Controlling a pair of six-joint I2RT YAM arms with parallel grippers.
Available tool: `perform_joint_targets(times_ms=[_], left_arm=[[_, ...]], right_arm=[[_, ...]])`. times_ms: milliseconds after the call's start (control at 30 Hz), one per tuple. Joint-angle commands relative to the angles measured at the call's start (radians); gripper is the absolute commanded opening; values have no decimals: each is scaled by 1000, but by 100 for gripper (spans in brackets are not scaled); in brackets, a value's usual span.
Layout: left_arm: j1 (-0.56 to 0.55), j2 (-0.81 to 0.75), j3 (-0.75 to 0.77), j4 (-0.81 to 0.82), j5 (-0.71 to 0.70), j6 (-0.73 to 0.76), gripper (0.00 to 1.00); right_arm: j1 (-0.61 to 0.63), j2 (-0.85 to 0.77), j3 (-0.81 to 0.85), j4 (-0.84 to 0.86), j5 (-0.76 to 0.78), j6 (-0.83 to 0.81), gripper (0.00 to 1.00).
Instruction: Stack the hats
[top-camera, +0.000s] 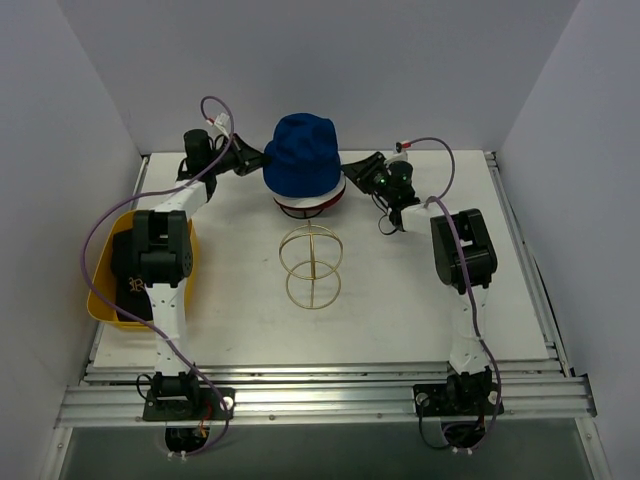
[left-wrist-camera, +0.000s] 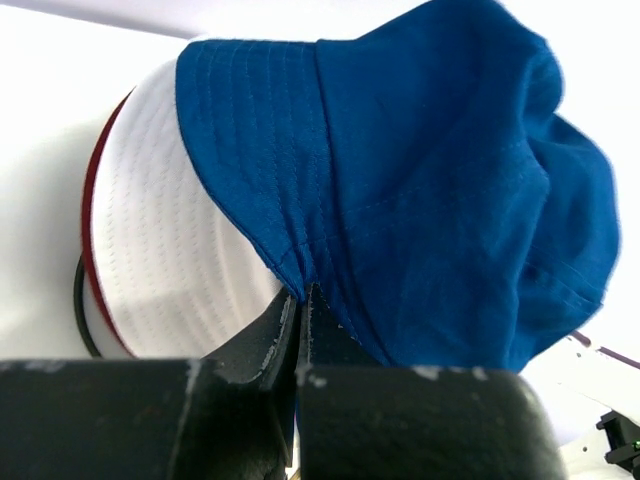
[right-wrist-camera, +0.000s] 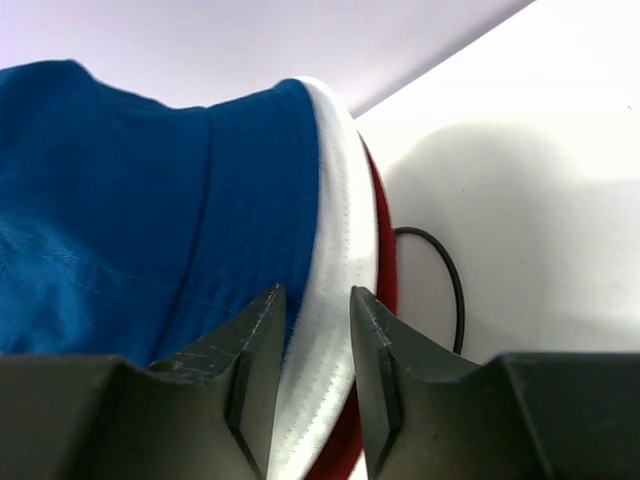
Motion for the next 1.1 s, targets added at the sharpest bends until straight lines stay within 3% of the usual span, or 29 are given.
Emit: perform_joint_targets(times_ms=[0, 700, 1067], left_arm=[[-20, -21, -28, -22, 2, 56, 2], [-46, -27, -64, -98, -43, 169, 2], [-48, -44, -62, -99, -43, 172, 2]], right_arm=[[13, 5, -21, 58, 30, 4, 28], [29, 17, 7, 1, 41, -53, 24], [-49, -92, -62, 8, 20, -54, 24]])
